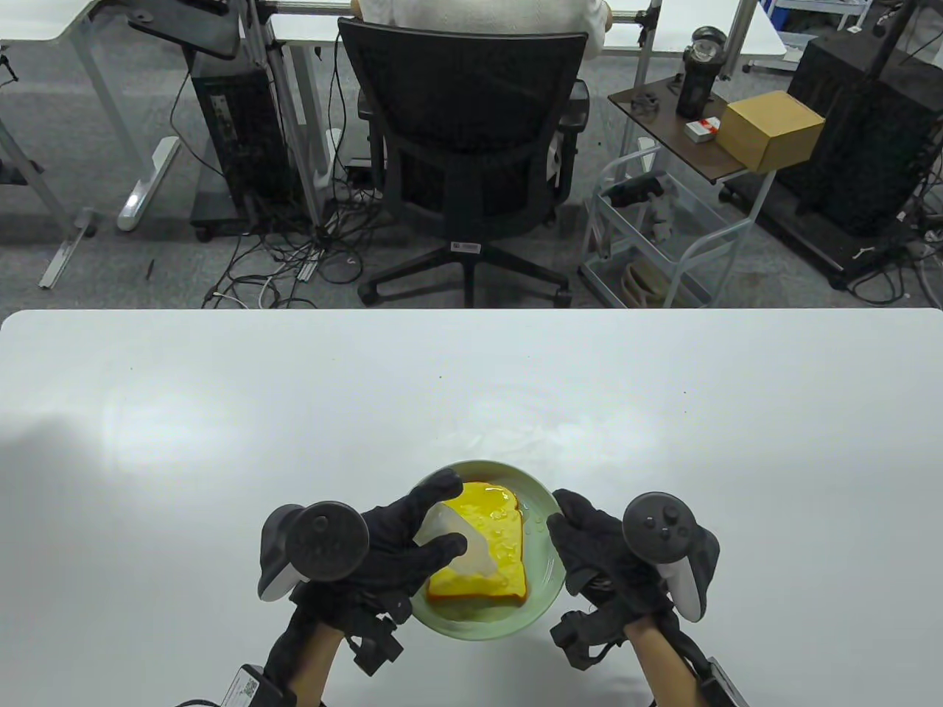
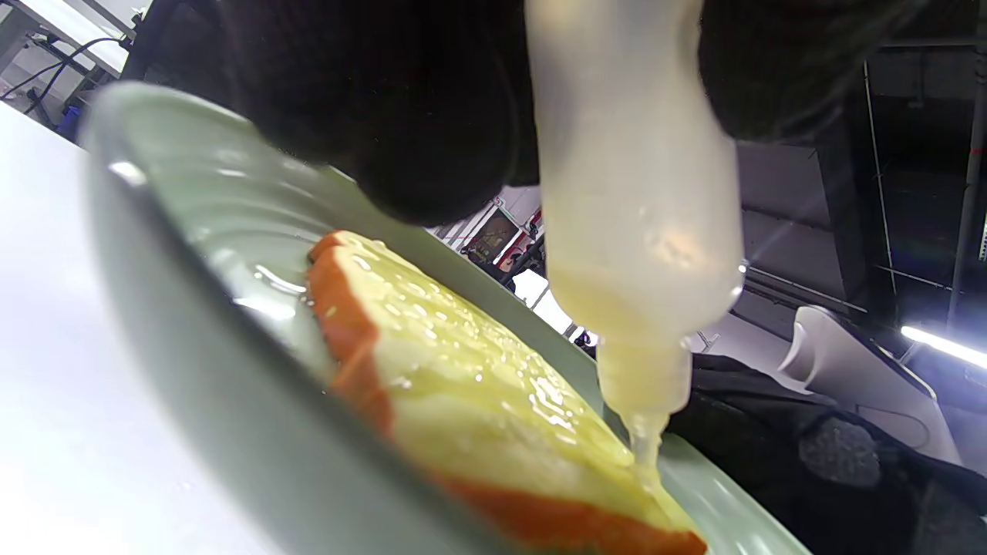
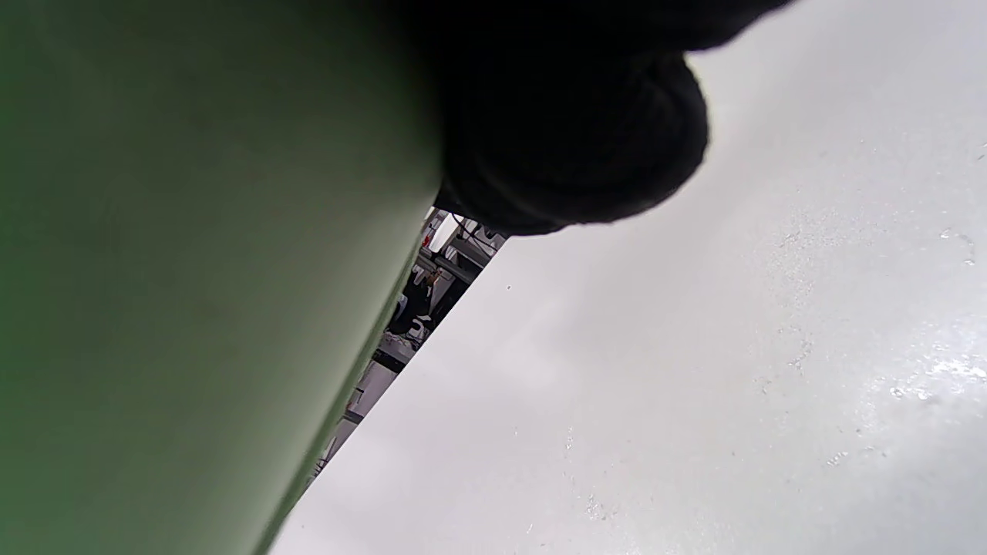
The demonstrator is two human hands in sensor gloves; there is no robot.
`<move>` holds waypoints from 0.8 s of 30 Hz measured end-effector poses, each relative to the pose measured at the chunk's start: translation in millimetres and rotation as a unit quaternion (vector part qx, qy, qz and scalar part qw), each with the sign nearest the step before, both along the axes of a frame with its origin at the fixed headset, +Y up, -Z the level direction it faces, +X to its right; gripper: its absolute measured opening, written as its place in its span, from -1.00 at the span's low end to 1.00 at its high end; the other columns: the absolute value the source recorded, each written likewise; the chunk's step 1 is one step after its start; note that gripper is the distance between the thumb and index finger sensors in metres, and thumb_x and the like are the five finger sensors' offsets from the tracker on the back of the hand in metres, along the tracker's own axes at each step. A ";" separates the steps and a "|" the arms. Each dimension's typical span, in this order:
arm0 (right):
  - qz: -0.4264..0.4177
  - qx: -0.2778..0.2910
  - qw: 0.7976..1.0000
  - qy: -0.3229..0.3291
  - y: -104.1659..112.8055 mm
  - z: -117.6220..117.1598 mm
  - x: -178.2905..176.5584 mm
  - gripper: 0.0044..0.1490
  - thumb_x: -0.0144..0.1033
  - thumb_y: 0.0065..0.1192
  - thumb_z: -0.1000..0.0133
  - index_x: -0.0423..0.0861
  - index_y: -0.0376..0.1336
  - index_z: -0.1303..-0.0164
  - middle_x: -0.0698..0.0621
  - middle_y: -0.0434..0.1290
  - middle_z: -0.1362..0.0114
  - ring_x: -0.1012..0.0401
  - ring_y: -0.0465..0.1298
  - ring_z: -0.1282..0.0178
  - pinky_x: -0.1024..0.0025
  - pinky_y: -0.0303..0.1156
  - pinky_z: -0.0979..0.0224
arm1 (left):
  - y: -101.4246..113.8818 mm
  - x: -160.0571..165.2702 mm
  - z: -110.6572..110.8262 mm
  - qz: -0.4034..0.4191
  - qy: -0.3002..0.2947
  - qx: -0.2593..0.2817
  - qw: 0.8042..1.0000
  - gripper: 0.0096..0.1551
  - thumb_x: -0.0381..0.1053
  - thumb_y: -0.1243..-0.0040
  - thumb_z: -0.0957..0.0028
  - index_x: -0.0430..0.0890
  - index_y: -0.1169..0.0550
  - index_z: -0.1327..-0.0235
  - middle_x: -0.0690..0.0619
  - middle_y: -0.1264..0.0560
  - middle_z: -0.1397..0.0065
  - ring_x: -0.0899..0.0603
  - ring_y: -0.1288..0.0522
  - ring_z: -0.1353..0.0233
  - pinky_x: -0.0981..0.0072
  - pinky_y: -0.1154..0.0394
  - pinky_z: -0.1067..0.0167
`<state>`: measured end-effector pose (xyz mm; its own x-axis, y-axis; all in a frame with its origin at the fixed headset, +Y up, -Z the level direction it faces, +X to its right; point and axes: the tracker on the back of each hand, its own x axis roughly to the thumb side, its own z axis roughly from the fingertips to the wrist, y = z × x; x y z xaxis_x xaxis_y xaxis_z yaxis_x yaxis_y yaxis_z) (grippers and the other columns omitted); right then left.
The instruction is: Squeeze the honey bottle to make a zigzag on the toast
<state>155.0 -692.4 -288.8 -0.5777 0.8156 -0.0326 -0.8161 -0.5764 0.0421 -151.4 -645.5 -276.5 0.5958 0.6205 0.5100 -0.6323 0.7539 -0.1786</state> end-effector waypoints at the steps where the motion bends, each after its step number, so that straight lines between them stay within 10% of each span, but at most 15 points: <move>1: 0.000 0.000 1.000 0.000 0.0 0.0 0.1 -0.35 -0.18 0.25 -0.09 -0.22 0.33 -0.35 -0.12 0.68 0.11 0.06 0.66 0.33 0.42 0.58 0.36 | -0.1 0.0 0.0 -0.002 -0.001 -0.002 1.000 -0.23 0.36 -0.23 -0.04 0.34 -0.28 -0.55 -0.04 -0.54 -0.26 -0.09 -0.71 0.04 0.23 -0.70 0.13; 24: 0.006 -0.012 1.000 -0.007 -3.2 -1.8 1.6 -0.35 -0.19 0.25 -0.09 -0.22 0.33 -0.35 -0.12 0.67 0.10 0.06 0.66 0.32 0.41 0.58 0.35 | -0.7 -4.8 -2.8 0.046 -0.070 -0.062 0.995 -0.22 0.26 -0.31 -0.06 0.26 -0.30 -0.57 -0.11 -0.39 -0.48 -0.16 -0.68 -0.18 0.16 -0.72 -0.12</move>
